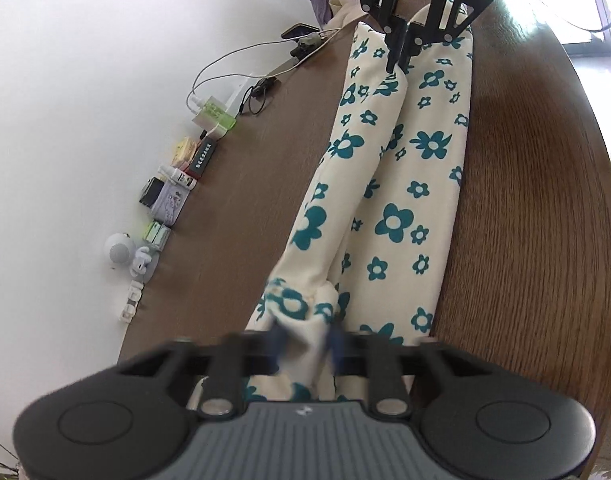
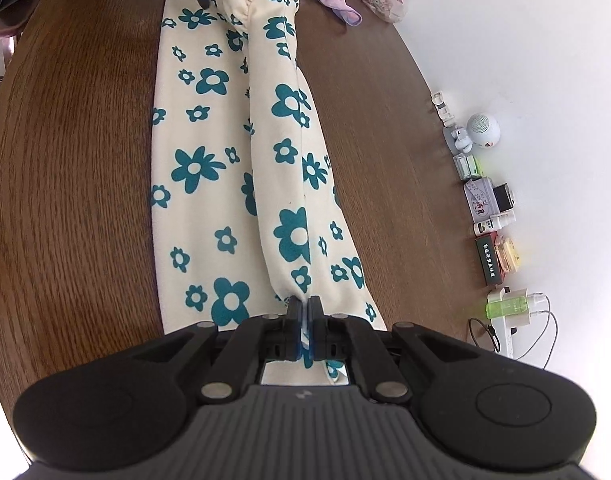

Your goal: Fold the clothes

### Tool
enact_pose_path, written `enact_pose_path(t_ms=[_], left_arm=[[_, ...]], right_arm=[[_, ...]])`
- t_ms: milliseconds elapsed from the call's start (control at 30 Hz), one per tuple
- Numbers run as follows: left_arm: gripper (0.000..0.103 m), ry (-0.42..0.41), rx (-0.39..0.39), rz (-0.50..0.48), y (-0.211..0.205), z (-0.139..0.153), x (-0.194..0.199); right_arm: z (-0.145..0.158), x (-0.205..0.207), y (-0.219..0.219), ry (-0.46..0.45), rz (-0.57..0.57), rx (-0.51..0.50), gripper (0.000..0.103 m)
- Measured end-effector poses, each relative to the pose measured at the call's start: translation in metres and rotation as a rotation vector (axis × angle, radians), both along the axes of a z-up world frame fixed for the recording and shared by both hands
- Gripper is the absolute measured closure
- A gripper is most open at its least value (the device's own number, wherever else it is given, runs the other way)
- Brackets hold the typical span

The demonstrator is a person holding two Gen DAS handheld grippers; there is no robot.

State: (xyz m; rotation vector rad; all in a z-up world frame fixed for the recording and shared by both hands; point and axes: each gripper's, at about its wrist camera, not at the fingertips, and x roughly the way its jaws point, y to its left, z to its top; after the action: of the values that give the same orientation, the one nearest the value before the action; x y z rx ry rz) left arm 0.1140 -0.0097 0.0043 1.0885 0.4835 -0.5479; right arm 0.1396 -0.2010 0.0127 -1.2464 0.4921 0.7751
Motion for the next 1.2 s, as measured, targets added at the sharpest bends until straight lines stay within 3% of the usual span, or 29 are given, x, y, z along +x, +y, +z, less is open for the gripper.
enact_pose_path(t_ms=[133, 233, 300, 367, 433, 667, 733, 833, 933, 1000, 1033, 1133, 1200], left_arm=[[0.1, 0.045, 0.03, -0.026, 0.003, -0.008, -0.006], [0.097, 0.071, 0.024, -0.003, 0.004, -0.014, -0.007], [0.086, 0.088, 0.016, 0.041, 0.004, -0.014, -0.008], [0.065, 0.097, -0.016, 0.067, 0.01, -0.006, -0.013], [0.055, 0.117, -0.095, 0.086, 0.02, 0.011, -0.017], [0.049, 0.153, -0.504, 0.224, 0.045, 0.075, 0.006], [0.049, 0.17, -0.525, 0.269, 0.039, 0.073, 0.023], [0.05, 0.162, -0.425, 0.353, 0.035, 0.058, 0.057], [0.05, 0.192, -0.364, 0.33, 0.054, 0.056, 0.075], [0.05, 0.216, -0.322, 0.23, 0.074, 0.058, 0.08], [0.049, 0.237, -0.291, 0.198, 0.079, 0.058, 0.085], [0.048, 0.364, -0.186, 0.221, 0.088, 0.045, 0.112], [0.058, 0.44, -0.188, 0.238, 0.093, 0.035, 0.125]], right_arm=[[-0.001, -0.003, -0.007, 0.032, -0.017, 0.021, 0.098], [0.009, 0.001, -0.013, 0.099, -0.081, 0.102, 0.094], [0.027, 0.004, -0.018, 0.168, -0.121, 0.213, 0.092], [0.05, 0.007, -0.023, 0.232, -0.145, 0.346, 0.074], [0.065, 0.011, -0.025, 0.263, -0.166, 0.432, 0.063], [0.066, 0.053, -0.007, 0.365, -0.35, 0.566, 0.063], [0.059, 0.064, 0.003, 0.396, -0.383, 0.587, 0.063], [0.045, 0.068, 0.016, 0.411, -0.394, 0.582, 0.063], [0.031, 0.068, 0.02, 0.419, -0.404, 0.563, 0.063], [0.025, 0.067, 0.017, 0.433, -0.41, 0.551, 0.063], [0.023, 0.067, 0.015, 0.441, -0.414, 0.545, 0.063], [0.022, 0.069, 0.015, 0.459, -0.421, 0.541, 0.062], [0.021, 0.069, 0.018, 0.453, -0.423, 0.534, 0.06]])
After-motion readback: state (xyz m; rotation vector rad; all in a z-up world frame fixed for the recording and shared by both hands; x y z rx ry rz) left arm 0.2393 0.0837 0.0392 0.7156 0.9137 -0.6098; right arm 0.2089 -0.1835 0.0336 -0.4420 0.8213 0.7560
